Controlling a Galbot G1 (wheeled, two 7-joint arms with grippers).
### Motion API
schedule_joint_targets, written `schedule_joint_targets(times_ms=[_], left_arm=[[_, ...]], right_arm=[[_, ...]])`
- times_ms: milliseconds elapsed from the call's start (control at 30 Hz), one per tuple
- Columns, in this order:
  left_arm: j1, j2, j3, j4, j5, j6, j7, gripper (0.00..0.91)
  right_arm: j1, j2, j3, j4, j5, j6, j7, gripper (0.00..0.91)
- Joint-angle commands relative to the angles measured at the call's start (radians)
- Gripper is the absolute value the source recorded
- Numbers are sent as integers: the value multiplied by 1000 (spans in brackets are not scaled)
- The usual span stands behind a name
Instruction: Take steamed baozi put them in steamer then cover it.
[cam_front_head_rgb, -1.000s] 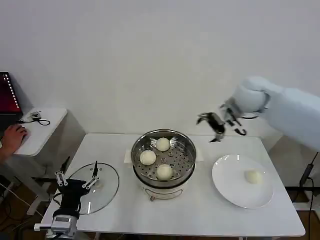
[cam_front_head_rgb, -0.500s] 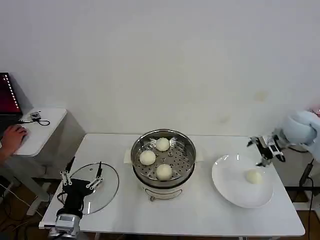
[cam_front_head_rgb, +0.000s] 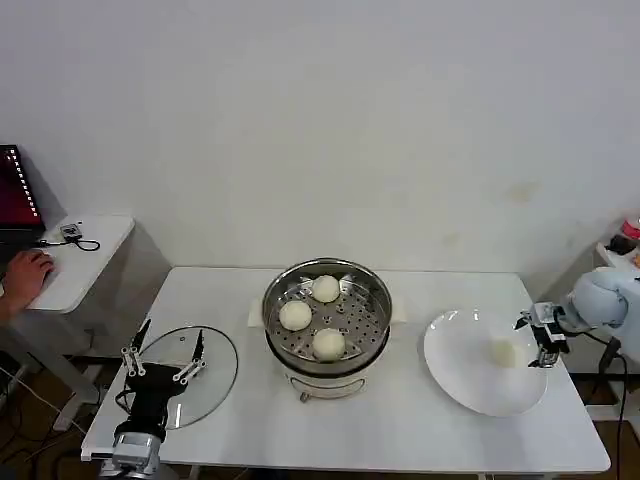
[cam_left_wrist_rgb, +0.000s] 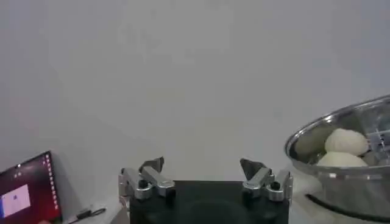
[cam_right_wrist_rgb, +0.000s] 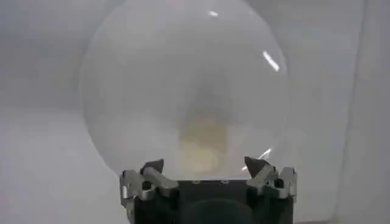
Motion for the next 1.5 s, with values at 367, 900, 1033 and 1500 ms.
schedule_joint_targets(times_ms=[367, 900, 1033, 1500], left_arm=[[0, -3, -5, 7, 2, -3, -1, 907], [2, -9, -3, -1, 4, -5, -2, 907], [3, -14, 1, -4, 5, -7, -3, 907], [-12, -3, 4, 4, 6, -3, -3, 907]], right_arm=[[-136, 160, 115, -222, -49, 17, 12, 836], [-78, 129, 90, -188, -38, 21, -10, 675], [-47, 112, 66, -167, -32, 19, -17, 625], [164, 13, 5, 51, 67, -34, -30, 574]])
